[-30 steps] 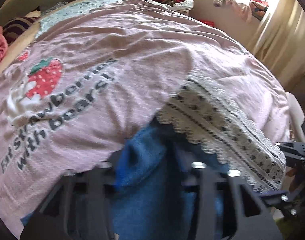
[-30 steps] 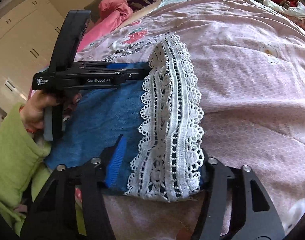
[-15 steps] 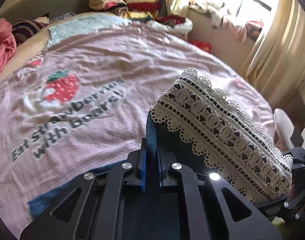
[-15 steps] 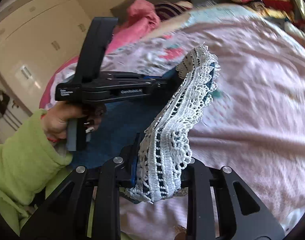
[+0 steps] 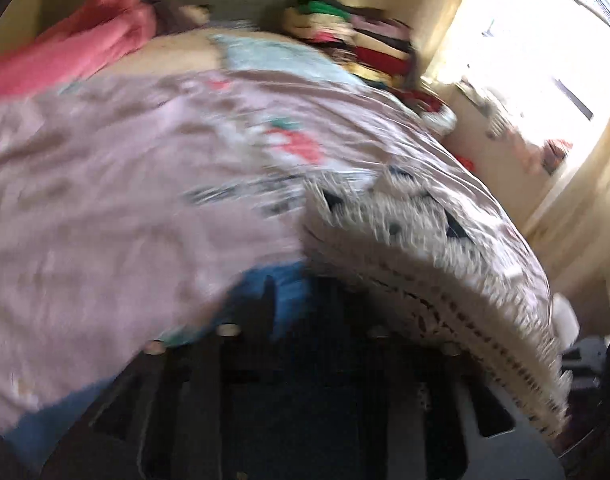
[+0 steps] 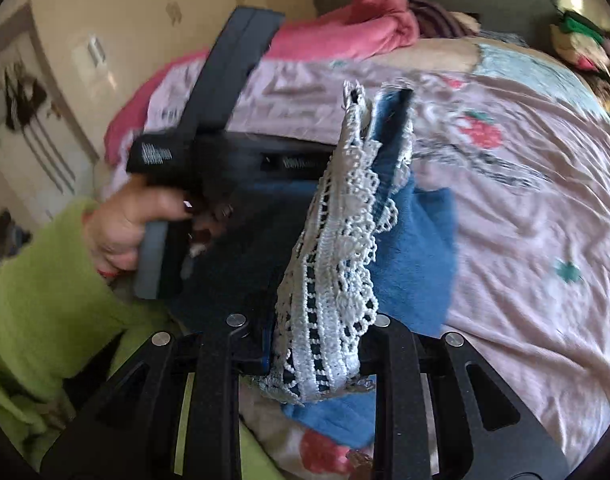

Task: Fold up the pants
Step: 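Fold the lace-trimmed leg over the other leg with both grippers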

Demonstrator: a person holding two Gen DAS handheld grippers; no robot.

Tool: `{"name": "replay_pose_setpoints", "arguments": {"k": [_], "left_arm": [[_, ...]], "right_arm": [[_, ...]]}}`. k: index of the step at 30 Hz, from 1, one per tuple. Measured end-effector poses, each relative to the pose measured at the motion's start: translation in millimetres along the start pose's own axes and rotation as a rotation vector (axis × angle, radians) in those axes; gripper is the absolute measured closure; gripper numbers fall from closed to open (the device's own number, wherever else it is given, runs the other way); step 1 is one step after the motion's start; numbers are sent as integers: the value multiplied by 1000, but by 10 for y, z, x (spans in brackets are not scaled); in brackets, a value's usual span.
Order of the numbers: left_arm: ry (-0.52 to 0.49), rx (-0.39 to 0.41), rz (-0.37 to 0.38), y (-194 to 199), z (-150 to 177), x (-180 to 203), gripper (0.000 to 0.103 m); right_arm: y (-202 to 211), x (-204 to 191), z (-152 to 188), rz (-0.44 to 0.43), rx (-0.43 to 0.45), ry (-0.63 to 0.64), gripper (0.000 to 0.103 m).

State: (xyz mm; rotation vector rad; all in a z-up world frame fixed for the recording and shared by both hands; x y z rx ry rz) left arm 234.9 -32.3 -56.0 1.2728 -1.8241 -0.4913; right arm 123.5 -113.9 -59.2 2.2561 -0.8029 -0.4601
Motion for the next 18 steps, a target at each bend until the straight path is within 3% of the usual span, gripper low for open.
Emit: {"name": "replay_pose_setpoints", "arguments": {"k": [1,4,6,10,13,18], "left_arm": [[37,6,-8,53,16,-115,62],[191,43,-22,304,105,-576,61],[261,74,-8,458,148,-748,58],[323,111,8,661,247,-907,52],[323,103,20,671,274,-869,47],[298,59,63,531,258,-744,37]], "right_arm": [[-84,-107,-7,-11,-16,25,81],[-255,-408,15,-58,-46,76,77],[-328,-600,35,-81,-66,120,64],[-245,-851,40,-138,-54,186,53],[-81,-770,2,-117,-16,164,47],[94,-202,-51,-4,35,29,41]]}}
Point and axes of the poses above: each gripper's, at about its wrist camera, not at the fingertips, and y roughly against the way its jaws point, x to its right, z to its underside, the point moved 6 cm from there along -y, roughly the way its jaws point, and after that the axes turned 8 degrees about y, right-handed, at the moved point
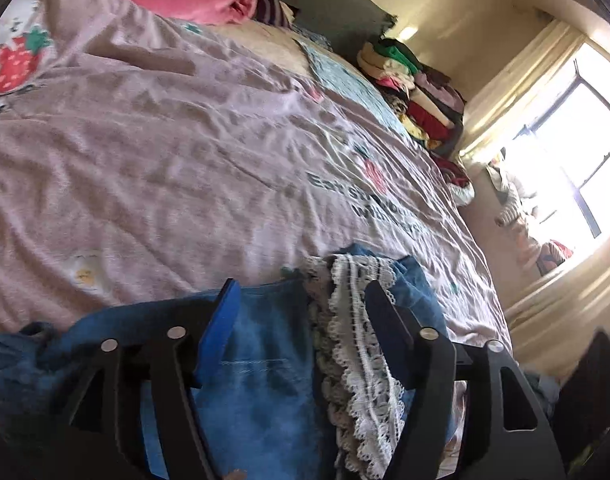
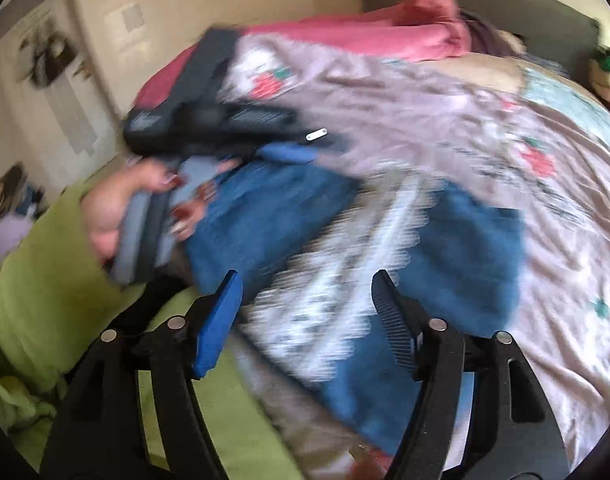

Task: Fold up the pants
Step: 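Fold the lace-trimmed leg over the other leg with both grippers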

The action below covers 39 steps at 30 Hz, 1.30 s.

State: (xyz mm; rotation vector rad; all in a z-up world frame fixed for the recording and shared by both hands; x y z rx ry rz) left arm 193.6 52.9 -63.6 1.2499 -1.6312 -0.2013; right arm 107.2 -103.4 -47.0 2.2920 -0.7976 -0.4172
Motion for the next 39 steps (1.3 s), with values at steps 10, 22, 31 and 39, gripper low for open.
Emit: {"name": "replay_pose_setpoints", "arguments": {"k": [10,22,31,39], "left_arm": [[13,-141,-28,-603,-97,127,25],[-2,-136,-42,-845,-56,211,26],[-67,-57,-11,-510,-7,424,81],[-111,-49,-126,-521,39,299,74]], "right_arm": [[-145,859,-20,88,-2,-143,40],[-659,1097,-88,79,-62,-109,40],[-625,1049,-87,64,-37,-129,37],[-848,975,-49,167,-119,-23,35]]}}
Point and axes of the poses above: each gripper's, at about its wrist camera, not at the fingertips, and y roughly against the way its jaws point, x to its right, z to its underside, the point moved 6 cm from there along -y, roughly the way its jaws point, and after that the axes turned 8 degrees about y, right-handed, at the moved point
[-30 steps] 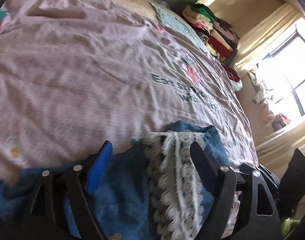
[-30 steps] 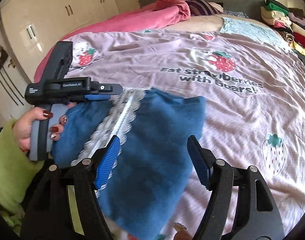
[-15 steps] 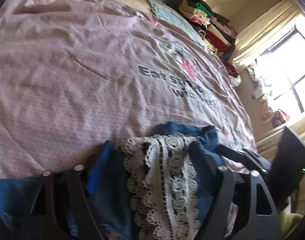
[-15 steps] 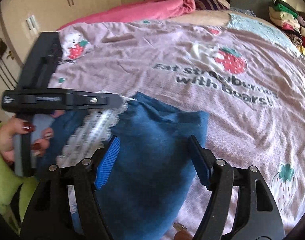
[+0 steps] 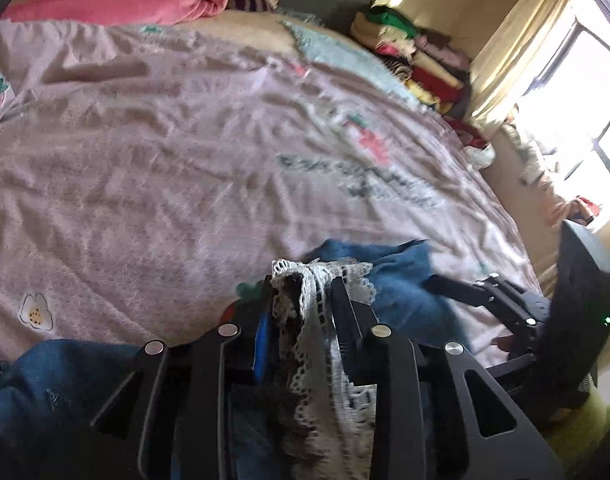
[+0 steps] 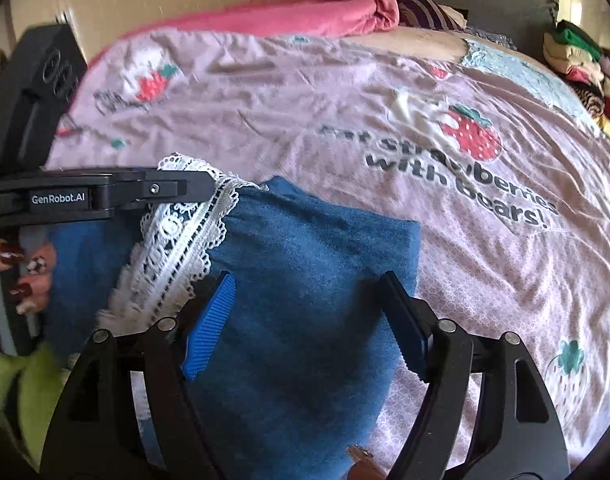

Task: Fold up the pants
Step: 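Fold the lace-trimmed leg over the other leg with both grippers, then open both grippers and smooth the folded legs flat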

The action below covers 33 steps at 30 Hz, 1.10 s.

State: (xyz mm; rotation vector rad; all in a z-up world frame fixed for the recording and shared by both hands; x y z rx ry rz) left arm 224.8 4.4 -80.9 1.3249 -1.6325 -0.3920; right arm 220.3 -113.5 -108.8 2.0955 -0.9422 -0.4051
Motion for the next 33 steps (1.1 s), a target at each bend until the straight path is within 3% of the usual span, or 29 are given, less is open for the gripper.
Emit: {"name": "replay_pose_setpoints", "arguments": {"k": [3,6,8,14,20,26,33], "left_arm": [[20,7,-11,12,-1,-97,61],[22,26,-14,117,-8,-127,58],[3,53,-32,273,-6,-117,44],[-33,96,-86,680,144,-125,22],[-50,113,-101,949,383,-119,8],[-100,125,-125,1116,601,-21,6],[-107,71,-52,1139,897,71,7]], "right_arm": [[-42,34,51,4,-6,-19,33],[15,46,44,10,3,-35,32],[125,54,32,1,33,-50,31],[500,84,58,6,103,-88,24],[762,25,66,18,140,-97,20],[953,-30,94,39,162,-92,16],[1104,-78,163,57,164,-82,14]]}}
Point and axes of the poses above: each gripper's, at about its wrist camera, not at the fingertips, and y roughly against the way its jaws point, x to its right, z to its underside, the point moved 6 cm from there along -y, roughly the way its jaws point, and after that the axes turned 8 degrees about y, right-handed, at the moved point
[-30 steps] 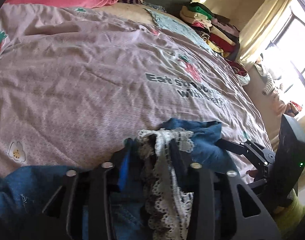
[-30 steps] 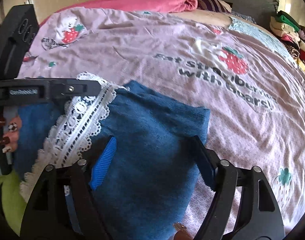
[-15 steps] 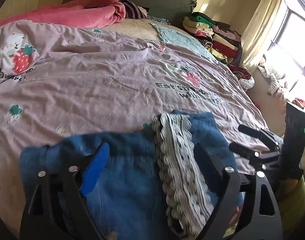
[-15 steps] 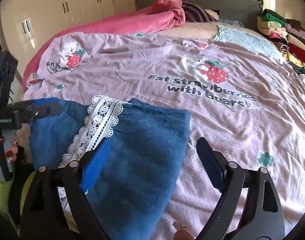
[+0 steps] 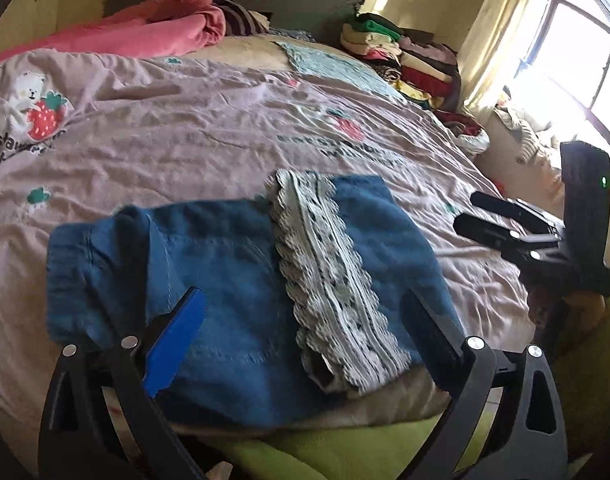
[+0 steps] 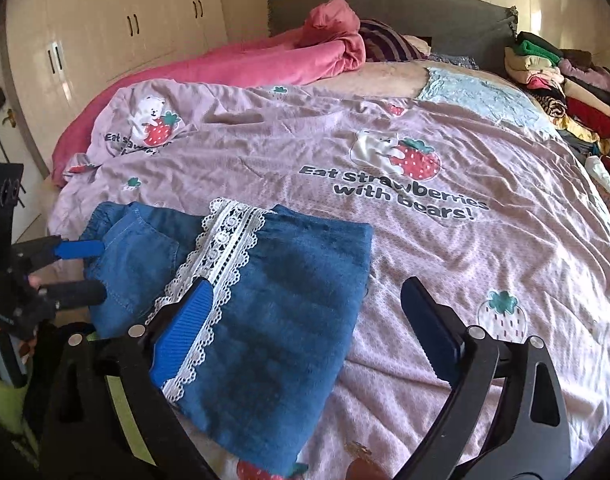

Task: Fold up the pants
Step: 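Open both grippers and smooth the folded legs flat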

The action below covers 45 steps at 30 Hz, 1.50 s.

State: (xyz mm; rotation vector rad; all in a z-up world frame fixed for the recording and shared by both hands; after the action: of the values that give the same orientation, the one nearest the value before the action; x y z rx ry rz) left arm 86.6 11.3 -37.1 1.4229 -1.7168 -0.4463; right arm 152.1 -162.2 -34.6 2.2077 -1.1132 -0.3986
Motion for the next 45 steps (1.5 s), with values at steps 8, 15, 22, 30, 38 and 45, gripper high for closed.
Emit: {"name": "replay_pose_setpoints", "arguments": {"k": [8,15,22,30,38,45], "left_arm": [[24,-85,44,-83,324,97,35],[38,-186,-7,-370,501,154,42],[-7,-223,-43,-592,673,269,58],[-20,-189,-22,-310,671,212,80],[-9,-202,-60,-397,700,121,60],[-16,-169,-72,-350,644,106,50]], "right_arm": [[82,-79,156,-22,-17,27,14],[37,-109,309,-54,-36,19,14],[-118,-134,443,-92,-76,11,14],[-152,-423,522,-183,-96,87,18],[-448,-615,792,-196,-227,165,35],[-511,-618,850,-174,-256,169,35]]}}
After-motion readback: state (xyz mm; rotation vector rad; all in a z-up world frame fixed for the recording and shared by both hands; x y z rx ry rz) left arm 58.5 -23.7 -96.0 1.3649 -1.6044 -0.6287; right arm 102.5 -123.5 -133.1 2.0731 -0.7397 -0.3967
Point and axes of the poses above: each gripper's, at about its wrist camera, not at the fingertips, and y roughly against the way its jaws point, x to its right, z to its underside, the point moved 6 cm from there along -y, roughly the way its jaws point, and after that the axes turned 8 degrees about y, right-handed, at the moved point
